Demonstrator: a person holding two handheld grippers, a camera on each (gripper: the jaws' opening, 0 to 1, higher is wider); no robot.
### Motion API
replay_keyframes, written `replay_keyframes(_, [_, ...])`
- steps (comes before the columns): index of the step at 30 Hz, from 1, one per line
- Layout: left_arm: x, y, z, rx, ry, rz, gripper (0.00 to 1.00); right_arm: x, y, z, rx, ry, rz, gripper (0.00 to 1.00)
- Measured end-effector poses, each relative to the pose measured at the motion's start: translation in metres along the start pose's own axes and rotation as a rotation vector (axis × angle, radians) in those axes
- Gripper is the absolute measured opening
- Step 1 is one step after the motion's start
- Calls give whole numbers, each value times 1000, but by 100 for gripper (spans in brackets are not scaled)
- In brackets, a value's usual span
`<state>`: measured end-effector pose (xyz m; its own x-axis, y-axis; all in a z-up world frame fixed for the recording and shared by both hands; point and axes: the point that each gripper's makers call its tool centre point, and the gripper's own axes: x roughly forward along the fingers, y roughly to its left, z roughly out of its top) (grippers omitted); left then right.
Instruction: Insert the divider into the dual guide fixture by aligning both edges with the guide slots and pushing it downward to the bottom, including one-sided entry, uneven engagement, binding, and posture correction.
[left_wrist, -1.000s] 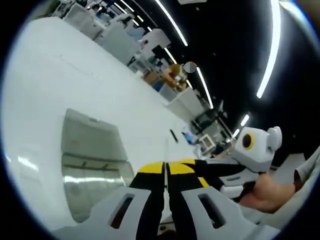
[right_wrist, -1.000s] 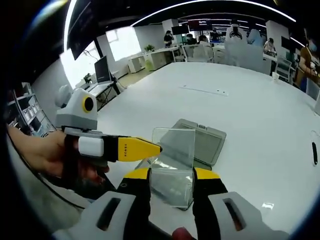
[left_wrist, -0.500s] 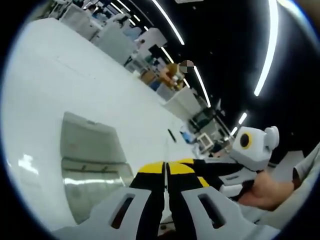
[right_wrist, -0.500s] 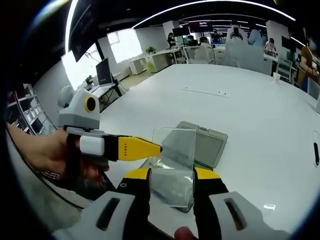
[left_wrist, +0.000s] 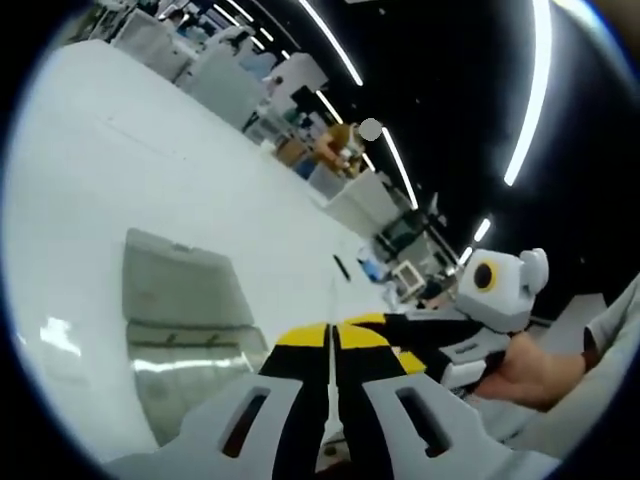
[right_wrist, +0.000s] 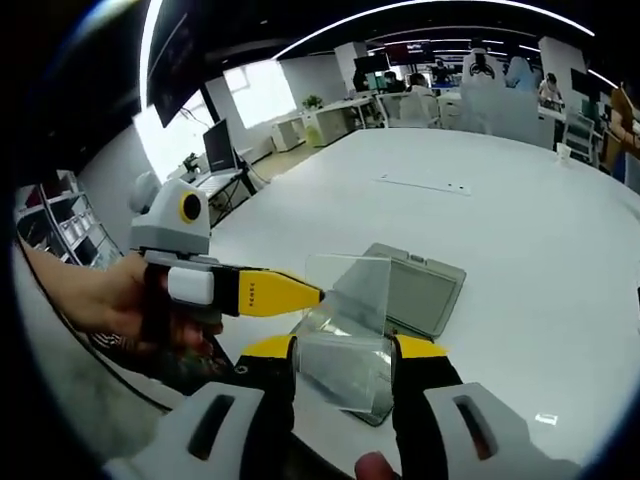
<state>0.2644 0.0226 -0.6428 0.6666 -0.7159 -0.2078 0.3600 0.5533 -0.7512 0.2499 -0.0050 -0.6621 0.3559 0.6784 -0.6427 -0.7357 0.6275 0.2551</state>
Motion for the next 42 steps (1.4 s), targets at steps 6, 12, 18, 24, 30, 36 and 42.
replay_keyframes(6, [0,-3,-2,16,17,-20,0,-3,0,-1,-8,1,40,34])
replay_keyframes(12, [-1,-4,-1,23,29,-42,0,-6,2,1,6,-16,98,34])
replay_keyframes(18, [-2,-6,0,40,47,-65,0,-9,4,5,2,-34,155,33])
replay_keyframes(24, [-4,-10,3,58,66,-98,0,-13,6,8,4,-49,242,31])
replay_keyframes(30, [-8,-15,8,61,73,-131,0,-17,2,8,25,-56,306,29])
replay_keyframes(36, [-11,-20,13,70,76,-162,0,-19,6,9,61,-67,376,26])
replay_keyframes(42, [-14,-24,17,75,81,-187,0,-22,16,8,65,-60,463,21])
